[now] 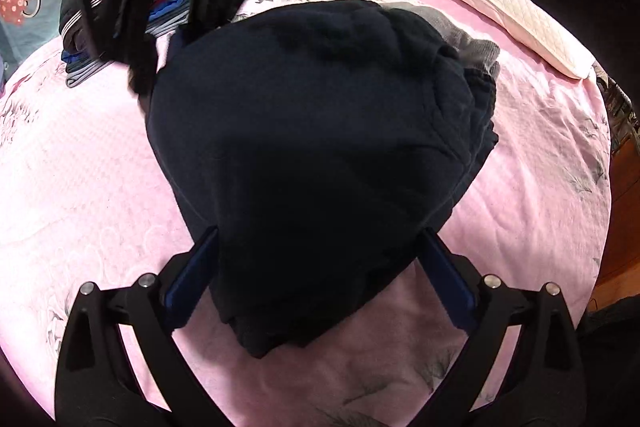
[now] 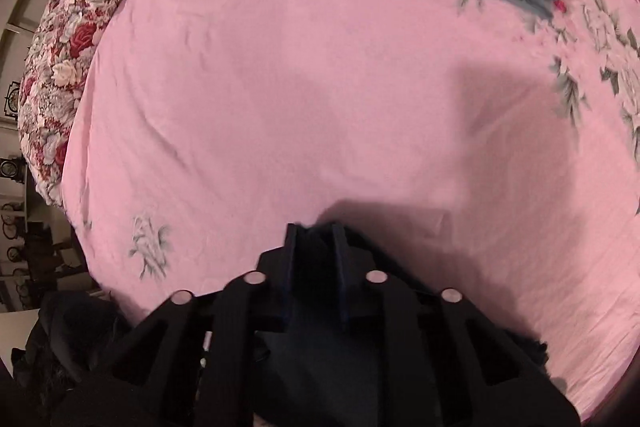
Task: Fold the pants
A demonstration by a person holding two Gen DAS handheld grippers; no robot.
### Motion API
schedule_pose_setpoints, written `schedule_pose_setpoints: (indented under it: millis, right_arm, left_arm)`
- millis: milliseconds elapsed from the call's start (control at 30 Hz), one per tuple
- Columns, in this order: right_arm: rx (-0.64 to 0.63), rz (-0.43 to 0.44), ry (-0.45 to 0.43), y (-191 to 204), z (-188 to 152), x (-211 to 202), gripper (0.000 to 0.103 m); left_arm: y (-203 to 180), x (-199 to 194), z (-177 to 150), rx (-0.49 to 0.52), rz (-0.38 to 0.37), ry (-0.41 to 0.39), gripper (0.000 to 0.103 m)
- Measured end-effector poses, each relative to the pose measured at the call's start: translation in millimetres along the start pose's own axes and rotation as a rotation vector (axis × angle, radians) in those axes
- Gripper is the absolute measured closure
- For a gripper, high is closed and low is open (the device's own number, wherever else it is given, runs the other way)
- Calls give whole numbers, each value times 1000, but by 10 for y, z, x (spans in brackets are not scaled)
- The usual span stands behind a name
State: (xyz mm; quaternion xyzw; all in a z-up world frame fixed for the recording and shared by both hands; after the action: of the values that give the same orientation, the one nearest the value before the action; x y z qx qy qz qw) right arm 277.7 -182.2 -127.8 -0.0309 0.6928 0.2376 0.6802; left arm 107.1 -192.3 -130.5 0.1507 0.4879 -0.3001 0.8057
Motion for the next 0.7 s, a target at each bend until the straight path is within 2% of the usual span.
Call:
schedule_pose_setpoints:
  millis: [67, 133, 233, 300, 333, 400, 467, 500, 533, 567, 600, 633, 667, 700]
  right_arm:
    - [6, -31, -52, -84, 33, -60, 103]
    - [53, -116, -104, -293, 61, -76, 103]
    - [28, -47, -140, -245, -29, -166, 103]
    - [-54, 45, -208, 26, -118, -417, 103]
    - [-103, 66, -212, 162, -162, -496, 103]
    - [-157, 62, -157, 361, -249, -438, 102]
    - [-95, -26, -57, 209, -256, -145, 103]
    - [-47, -43, -36, 51, -240, -34, 103]
    - [-23, -12, -41, -37, -212, -4, 103]
    - [-7, -19, -86, -111, -190, -89, 103]
    - [6, -80, -142, -182, -191, -223, 98]
    - [30, -103, -194, -256, -241, -387, 98]
    - [49, -57, -244, -283, -346, -592, 98]
    - [38, -24, -288, -270, -497, -766, 89]
  left_arm:
    - [-1, -7, -10, -1, -5, -1, 5]
    - [-2, -8, -11, -1, -8, -1, 4]
    - [11, -42, 2, -14, -22, -21, 4]
    - [25, -45, 6, -22, -25, -22, 4]
    - [12, -41, 6, -14, -14, -20, 4]
    - [-16, -37, 8, 1, 7, -16, 4]
    - [-24, -28, 10, -1, 9, -14, 4]
    - [-13, -26, 12, -6, 5, -13, 4]
    - [1, -25, 9, -16, -4, -11, 4]
    - [17, -47, 3, -30, -21, -17, 4]
    - [35, -82, -3, -40, -37, -29, 4]
    - [66, -149, -2, -50, -49, -51, 4]
    - [101, -258, 7, -61, -52, -91, 4]
    - [130, -377, 20, -67, -57, -130, 4]
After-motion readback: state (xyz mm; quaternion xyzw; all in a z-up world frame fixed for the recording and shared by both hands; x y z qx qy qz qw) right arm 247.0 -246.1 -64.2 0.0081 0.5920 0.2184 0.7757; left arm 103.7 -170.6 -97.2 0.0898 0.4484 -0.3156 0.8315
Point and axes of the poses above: each gripper's, at about its wrist camera, not at the fingertips, and x roughly the way its jaws point, y to its left, z to its top, the point moved 6 cm from there along x, roughly the way its jaws point, and after that the axes turned 6 degrees about y, right-handed, at the moved point
